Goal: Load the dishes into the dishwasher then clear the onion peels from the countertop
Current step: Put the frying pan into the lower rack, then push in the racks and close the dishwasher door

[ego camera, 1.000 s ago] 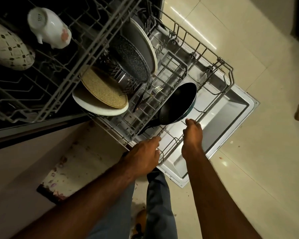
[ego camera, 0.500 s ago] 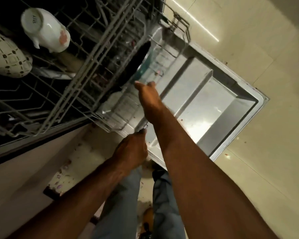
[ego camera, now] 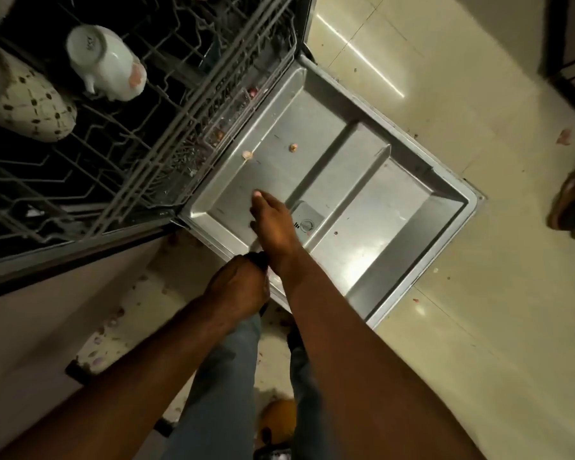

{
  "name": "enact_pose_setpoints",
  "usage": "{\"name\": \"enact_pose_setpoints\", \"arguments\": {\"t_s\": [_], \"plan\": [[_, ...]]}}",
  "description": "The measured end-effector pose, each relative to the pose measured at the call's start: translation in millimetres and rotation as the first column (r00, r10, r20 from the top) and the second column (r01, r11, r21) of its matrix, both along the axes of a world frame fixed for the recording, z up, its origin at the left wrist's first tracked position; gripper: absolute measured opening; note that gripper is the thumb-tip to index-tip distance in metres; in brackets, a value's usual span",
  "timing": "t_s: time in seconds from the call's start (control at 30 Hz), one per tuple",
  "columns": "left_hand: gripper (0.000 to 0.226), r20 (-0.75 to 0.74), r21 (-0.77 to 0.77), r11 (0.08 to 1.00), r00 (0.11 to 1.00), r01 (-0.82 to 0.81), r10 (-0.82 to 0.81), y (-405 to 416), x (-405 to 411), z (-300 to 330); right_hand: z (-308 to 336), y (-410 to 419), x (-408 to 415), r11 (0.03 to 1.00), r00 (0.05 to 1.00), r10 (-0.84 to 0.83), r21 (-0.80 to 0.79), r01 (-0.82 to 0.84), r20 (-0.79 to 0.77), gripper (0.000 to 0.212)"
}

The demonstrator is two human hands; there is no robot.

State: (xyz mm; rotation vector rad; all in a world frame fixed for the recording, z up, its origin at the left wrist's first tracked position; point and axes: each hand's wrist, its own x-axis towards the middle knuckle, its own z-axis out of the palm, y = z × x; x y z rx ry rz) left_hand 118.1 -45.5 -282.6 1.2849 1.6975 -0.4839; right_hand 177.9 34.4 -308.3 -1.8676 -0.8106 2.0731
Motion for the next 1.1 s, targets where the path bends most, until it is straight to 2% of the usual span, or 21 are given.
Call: {"name": "enact_pose_setpoints", "arguments": {"t_s": [0.1,0.17,0.27,0.4,0.5,0.57,0.63,0.83,0.93,1.0,1.1], "plan": [[0.033,0.044,0.037,0.999,0.999,0.005,-0.007,-15,15,2,-14,-39,42,0.993,0.99,-0.111,-0.038,0.115,0.081,0.036],[0.043,0.038,0.05,0.999,0.999,-0.007,0.006,-27,29,4,-21,-62,73,0.994,0.989,-0.086,-0.057,0.094,0.124,0.023],[0.048,-0.023,0.067,0.998,0.999,-0.023,0.024,-41,56,-3,-25,-89,115,0.994,0.991,-0.053,-0.086,0.064,0.124,0.023],[0.05,-0.016,0.077,0.989,0.992,-0.126,0.127,-69,108,-14,-14,-119,181,0.995,0.988,0.088,-0.051,-0.082,0.129,0.027],[0.056,0.034,0.051,0.974,0.975,-0.221,0.219,-91,158,-10,3,-132,241,0.974,0.95,0.216,0.014,-0.225,0.227,0.043],[0.054,0.076,0.047,0.95,0.949,-0.309,0.305,-103,194,0,15,-135,278,0.946,0.906,0.306,0.014,-0.324,0.293,0.04],[0.056,0.118,0.057,0.926,0.924,-0.373,0.364,-113,222,8,26,-132,300,0.938,0.886,0.324,0.007,-0.346,0.33,0.041],[0.057,0.176,0.035,0.884,0.874,-0.466,0.453,-142,264,8,11,-119,312,0.956,0.916,0.28,-0.003,-0.292,0.288,0.028],[0.057,0.153,0.045,0.858,0.852,-0.511,0.5,-158,254,3,-3,-121,293,0.974,0.947,0.224,-0.076,-0.212,0.232,0.02],[0.055,0.138,0.006,0.805,0.798,-0.593,0.587,-180,243,8,-5,-130,277,0.961,0.943,0.256,-0.159,-0.225,0.212,0.016],[0.05,0.128,0.005,0.741,0.735,-0.672,0.666,-202,227,17,-6,-139,255,0.92,0.903,0.376,-0.202,-0.337,0.206,0.014]]}}
